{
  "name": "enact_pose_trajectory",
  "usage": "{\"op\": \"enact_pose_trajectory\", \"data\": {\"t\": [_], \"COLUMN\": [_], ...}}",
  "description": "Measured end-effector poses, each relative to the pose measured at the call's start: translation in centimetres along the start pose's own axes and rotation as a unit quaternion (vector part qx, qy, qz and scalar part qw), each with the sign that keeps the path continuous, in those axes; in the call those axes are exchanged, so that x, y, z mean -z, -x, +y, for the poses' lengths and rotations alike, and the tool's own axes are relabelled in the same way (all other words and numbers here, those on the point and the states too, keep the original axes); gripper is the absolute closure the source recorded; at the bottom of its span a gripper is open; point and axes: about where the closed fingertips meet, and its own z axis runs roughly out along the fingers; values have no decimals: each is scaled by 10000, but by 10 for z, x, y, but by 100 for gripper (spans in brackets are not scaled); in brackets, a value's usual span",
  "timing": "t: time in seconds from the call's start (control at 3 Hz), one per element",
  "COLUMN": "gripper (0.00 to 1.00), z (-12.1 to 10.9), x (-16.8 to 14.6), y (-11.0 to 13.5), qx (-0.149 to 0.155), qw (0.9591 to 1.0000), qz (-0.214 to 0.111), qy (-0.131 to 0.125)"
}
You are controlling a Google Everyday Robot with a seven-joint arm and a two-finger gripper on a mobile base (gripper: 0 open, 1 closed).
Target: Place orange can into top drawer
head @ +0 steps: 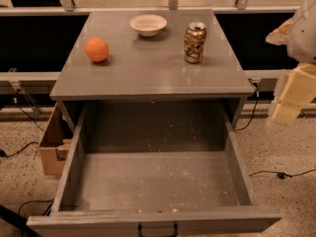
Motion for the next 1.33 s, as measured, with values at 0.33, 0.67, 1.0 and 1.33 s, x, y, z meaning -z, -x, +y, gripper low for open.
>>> {"op": "enact_pose_trajectory", "data": {"t": [0.33, 0.67, 1.0, 1.33], "gripper": [0, 0, 0, 0], "z": [0, -22, -56, -92], "x": [0, -6, -18, -30], "y": [0, 1, 3, 1], "qx": [0, -194, -433, -652], "qw": [10000, 9986, 9921, 9774], "qz": [0, -462, -1113, -1906], "qy": [0, -169, -379, -636]}}
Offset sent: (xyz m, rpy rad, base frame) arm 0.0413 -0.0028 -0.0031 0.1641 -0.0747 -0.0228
